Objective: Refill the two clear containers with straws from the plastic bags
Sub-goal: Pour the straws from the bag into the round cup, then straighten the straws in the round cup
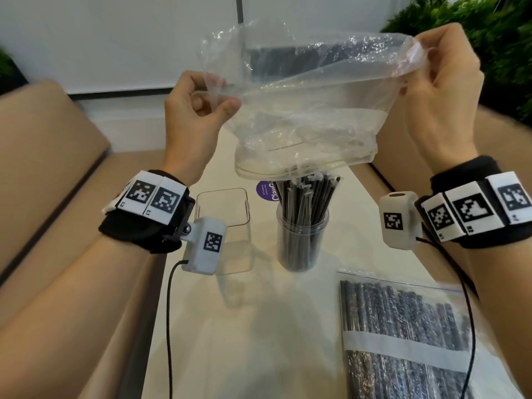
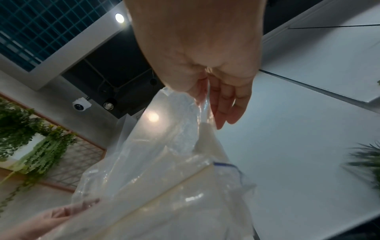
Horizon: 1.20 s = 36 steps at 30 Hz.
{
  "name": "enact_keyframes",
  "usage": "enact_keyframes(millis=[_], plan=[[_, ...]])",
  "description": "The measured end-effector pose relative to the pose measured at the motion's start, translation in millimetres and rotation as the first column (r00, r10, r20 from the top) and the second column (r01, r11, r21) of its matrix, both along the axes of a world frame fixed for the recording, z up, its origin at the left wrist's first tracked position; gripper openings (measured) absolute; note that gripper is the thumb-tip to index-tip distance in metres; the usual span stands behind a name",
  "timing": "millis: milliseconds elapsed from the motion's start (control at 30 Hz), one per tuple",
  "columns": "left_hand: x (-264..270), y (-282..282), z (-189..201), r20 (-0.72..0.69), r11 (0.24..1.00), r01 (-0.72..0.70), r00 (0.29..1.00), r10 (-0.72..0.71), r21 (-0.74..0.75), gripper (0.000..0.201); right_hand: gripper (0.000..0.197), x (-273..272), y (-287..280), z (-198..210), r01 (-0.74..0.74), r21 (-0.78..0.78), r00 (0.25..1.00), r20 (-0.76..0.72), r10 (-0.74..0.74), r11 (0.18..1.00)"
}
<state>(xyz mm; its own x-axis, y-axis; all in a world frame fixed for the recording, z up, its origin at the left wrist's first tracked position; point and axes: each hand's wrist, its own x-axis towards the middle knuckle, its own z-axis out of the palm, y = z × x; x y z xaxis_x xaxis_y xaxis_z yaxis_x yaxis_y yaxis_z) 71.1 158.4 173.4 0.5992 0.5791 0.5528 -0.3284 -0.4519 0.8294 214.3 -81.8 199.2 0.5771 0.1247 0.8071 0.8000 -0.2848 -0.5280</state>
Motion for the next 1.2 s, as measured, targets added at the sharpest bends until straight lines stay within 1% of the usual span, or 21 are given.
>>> enact_keyframes(millis=[100,200,233,300,333,367,400,433,467,500,533,600,633,667,733,767,833,967,1033,1100,1200], plan=[[-9.9,-7.3,11.4,0.097,1.000,0.000,0.995,0.001,-0.007,0.032,0.020,-1.6,-6.7,11.6,0.005,0.057,0.995,0.096,-0.011,0.998],[-27.8,-19.9,27.3,0.202,0.999,0.032,0.979,-0.036,0.020,0.035,0.034,-6.3,-21.9,17.8,-0.010,0.128,0.996,0.084,0.000,0.992],[-35.3,-23.1,31.1,0.239,0.999,0.031,0.970,-0.039,0.036,0.038,0.035,-15.6,-26.6,15.9,-0.038,0.145,0.994,0.103,0.023,0.989],[-54.3,-27.6,33.7,0.294,0.993,0.064,0.951,-0.091,0.099,0.042,0.026,-46.6,-34.5,9.1,-0.156,0.166,0.978,0.165,0.128,0.974],[-66.3,-30.0,30.6,0.269,0.981,0.104,0.952,-0.145,0.161,0.037,0.020,-65.7,-39.0,4.2,-0.239,0.176,0.962,0.173,0.210,0.955],[-78.4,-31.4,21.5,0.188,0.961,0.138,0.964,-0.186,0.240,0.028,0.016,-83.7,-44.4,-2.7,-0.298,0.173,0.950,0.145,0.275,0.939],[-92.9,-35.7,10.3,0.073,0.942,0.160,0.979,-0.189,0.295,0.025,0.016,-99.4,-50.0,-12.2,-0.317,0.153,0.948,0.074,0.309,0.936],[-108.0,-38.6,-5.1,-0.040,0.934,0.181,0.983,-0.177,0.308,0.031,0.017,-112.2,-55.4,-26.3,-0.312,0.126,0.947,-0.042,0.319,0.942],[-124.3,-45.3,-21.8,-0.145,0.944,0.200,0.975,-0.166,0.263,0.033,0.017,-125.1,-60.3,-43.1,-0.312,0.103,0.926,-0.188,0.327,0.944],[-139.5,-51.9,-39.8,-0.233,0.962,0.195,0.961,-0.148,0.193,0.032,0.018,-136.4,-63.9,-61.9,-0.332,0.085,0.876,-0.341,0.340,0.940],[-153.2,-56.8,-60.8,-0.318,0.979,0.162,0.941,-0.114,0.127,0.028,0.020,-146.5,-66.6,-81.9,-0.365,0.071,0.797,-0.491,0.351,0.928],[-174.9,-61.0,-103.9,-0.483,0.996,0.091,0.871,-0.087,-0.015,0.021,0.032,-161.4,-68.1,-119.1,-0.433,0.036,0.602,-0.733,0.318,0.901],[-183.3,-60.8,-124.7,-0.552,0.995,0.064,0.828,-0.094,-0.074,0.019,0.040,-166.1,-67.7,-136.6,-0.464,0.002,0.521,-0.808,0.275,0.886],[-190.9,-60.8,-143.1,-0.617,0.992,0.048,0.780,-0.107,-0.113,0.016,0.046,-169.6,-66.4,-153.4,-0.493,-0.037,0.467,-0.854,0.229,0.869],[-201.9,-63.9,-171.8,-0.713,0.990,0.030,0.690,-0.122,-0.140,0.014,0.052,-175.4,-62.3,-182.2,-0.530,-0.122,0.429,-0.892,0.141,0.839],[-205.5,-65.2,-183.7,-0.737,0.989,0.018,0.665,-0.122,-0.148,0.016,0.054,-176.9,-60.2,-194.2,-0.535,-0.172,0.431,-0.898,0.092,0.827],[-210.8,-68.0,-200.0,-0.752,0.985,-0.008,0.647,-0.125,-0.170,0.020,0.057,-178.4,-55.2,-211.4,-0.533,-0.266,0.440,-0.898,-0.005,0.803],[-221.5,-75.0,-213.1,-0.779,0.977,0.025,0.599,-0.183,-0.211,0.019,0.058,-179.9,-51.4,-224.4,-0.542,-0.382,0.443,-0.887,-0.132,0.749],[-226.3,-78.6,-210.3,-0.755,0.965,0.019,0.619,-0.216,-0.260,0.019,0.056,-178.7,-56.3,-220.3,-0.542,-0.461,0.496,-0.851,-0.175,0.703],[-234.9,-77.8,-206.3,-0.720,0.951,-0.035,0.662,-0.208,-0.306,0.022,0.049,-174.2,-64.7,-208.3,-0.513,-0.553,0.595,-0.781,-0.193,0.656],[-261.3,-62.0,-211.5,-0.683,0.938,-0.165,0.724,-0.095,-0.305,0.018,0.029,-163.1,-77.7,-186.0,-0.495,-0.585,0.688,-0.716,-0.121,0.643]])
